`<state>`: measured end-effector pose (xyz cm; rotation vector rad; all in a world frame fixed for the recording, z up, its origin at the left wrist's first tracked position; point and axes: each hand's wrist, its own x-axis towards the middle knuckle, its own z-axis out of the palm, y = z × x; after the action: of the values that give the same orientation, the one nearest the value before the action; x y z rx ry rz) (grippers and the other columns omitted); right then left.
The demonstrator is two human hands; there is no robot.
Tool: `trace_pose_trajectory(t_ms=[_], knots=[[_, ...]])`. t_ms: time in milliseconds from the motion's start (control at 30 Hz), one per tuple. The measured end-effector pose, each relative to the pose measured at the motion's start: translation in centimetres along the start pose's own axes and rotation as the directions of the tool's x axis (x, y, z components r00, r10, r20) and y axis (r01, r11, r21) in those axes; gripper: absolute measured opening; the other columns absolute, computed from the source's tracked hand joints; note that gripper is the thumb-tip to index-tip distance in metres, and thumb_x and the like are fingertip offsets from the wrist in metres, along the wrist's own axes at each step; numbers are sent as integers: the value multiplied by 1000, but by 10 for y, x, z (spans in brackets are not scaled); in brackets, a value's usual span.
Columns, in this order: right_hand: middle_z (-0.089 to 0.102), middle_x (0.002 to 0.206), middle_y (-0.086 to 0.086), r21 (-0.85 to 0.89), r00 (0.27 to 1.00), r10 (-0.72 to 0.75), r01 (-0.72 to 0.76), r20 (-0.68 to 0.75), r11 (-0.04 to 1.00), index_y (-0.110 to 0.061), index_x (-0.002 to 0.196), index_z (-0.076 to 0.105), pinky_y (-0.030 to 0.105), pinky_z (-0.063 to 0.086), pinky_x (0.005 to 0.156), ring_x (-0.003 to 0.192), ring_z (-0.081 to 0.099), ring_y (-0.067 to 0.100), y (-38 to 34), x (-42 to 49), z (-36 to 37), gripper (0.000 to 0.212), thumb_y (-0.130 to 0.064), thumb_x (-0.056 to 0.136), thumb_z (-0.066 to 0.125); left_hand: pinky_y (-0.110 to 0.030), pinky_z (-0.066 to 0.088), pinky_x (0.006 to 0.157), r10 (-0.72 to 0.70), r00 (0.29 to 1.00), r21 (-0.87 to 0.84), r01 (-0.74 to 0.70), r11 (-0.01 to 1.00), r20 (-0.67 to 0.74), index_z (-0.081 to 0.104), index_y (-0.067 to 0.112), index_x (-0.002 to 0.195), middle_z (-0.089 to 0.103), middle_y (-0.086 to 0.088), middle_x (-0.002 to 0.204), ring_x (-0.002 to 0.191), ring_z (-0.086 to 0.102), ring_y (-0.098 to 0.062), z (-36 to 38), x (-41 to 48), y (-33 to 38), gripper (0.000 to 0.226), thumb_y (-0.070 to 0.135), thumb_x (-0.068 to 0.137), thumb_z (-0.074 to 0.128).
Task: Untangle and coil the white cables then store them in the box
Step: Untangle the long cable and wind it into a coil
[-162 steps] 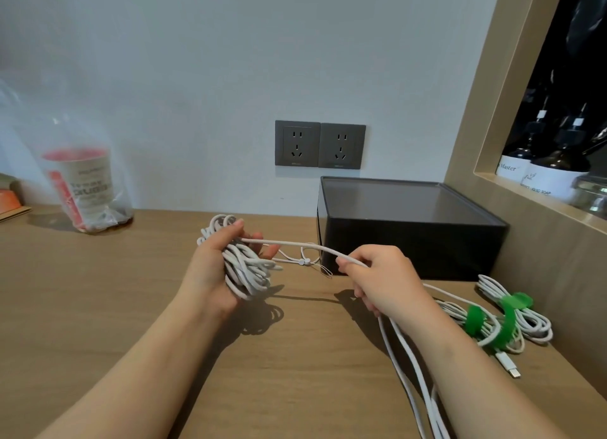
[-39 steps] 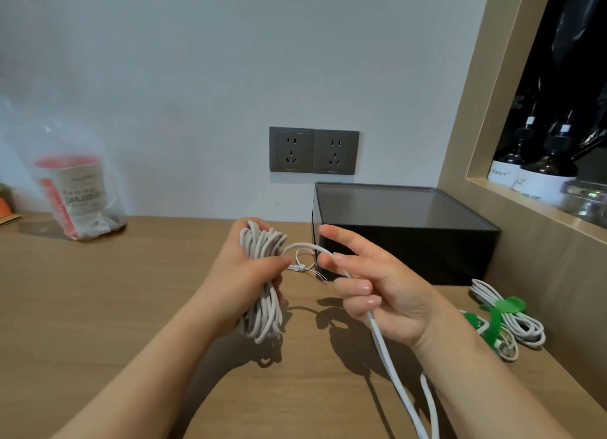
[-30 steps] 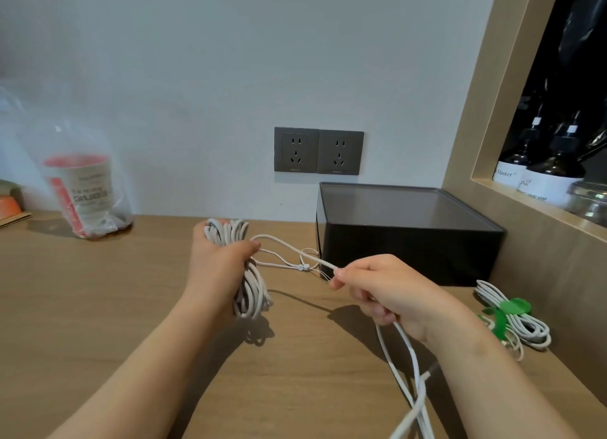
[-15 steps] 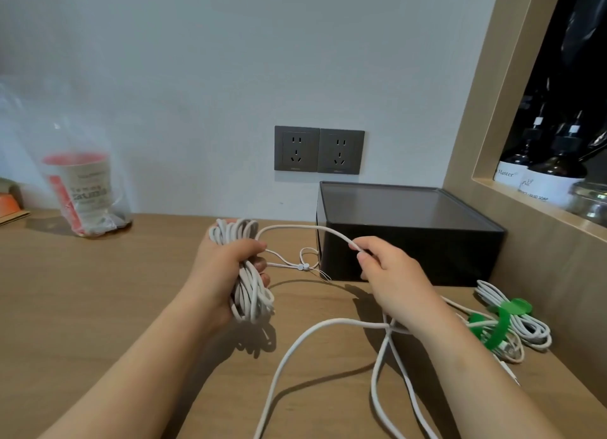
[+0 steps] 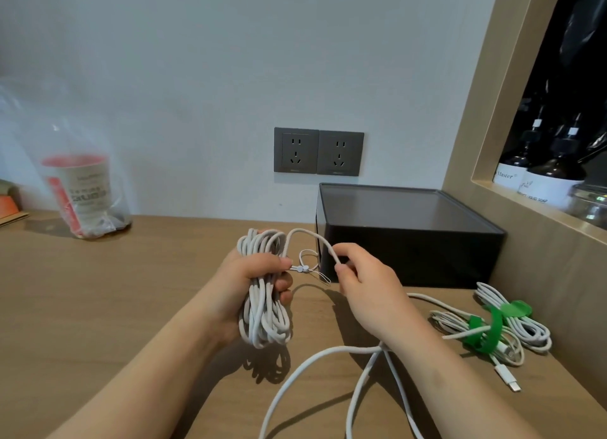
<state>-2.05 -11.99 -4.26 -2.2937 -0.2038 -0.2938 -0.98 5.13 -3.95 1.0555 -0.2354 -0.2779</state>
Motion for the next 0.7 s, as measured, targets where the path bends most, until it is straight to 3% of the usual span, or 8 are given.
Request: trace_pose_trajectory(t_ms=[167,367,500,633,700], knots=[[44,86,-33,1,997,-82,82,2,997,-33,129,48,1,39,58,76,48,-10,-5,-2,2,32,-28,98,40,-21,41,37,-13,994,3,13,1000,-112,44,10,81,40,-7,49,39,43,-15,0,3,0,36,-6,58,66],[55,120,-18,31,986,-158,157,56,987,-32,131,50,1,33,77,100,44,-8,-5,-4,3,35,-24,98,42,-18,39,38,-36,980,-67,23,998,-195,49,8,71,41,-5,49,38,43,-14,0,2,3,14,6,62,59],[49,98,-26,-15,972,-218,220,84,975,-33,129,53,3,37,73,90,46,-8,-8,-7,5,34,-24,98,41,-21,44,41,-24,960,-125,-12,992,-280,54,8,74,46,-6,49,38,47,-14,-3,3,2,12,0,82,51],[44,85,-29,3,965,-253,253,64,967,-33,126,55,3,38,74,89,47,-10,-9,-7,4,33,-21,98,42,-33,57,65,-61,943,-203,-7,979,-327,59,5,77,60,-9,54,48,63,-18,-5,5,3,13,0,85,51],[44,85,-29,-8,962,-264,266,73,964,-34,125,55,3,38,74,89,47,-10,-8,-8,4,33,-20,98,42,-40,57,67,-90,943,-224,16,974,-321,59,5,82,65,-14,61,55,68,-23,-4,5,4,10,0,85,52]])
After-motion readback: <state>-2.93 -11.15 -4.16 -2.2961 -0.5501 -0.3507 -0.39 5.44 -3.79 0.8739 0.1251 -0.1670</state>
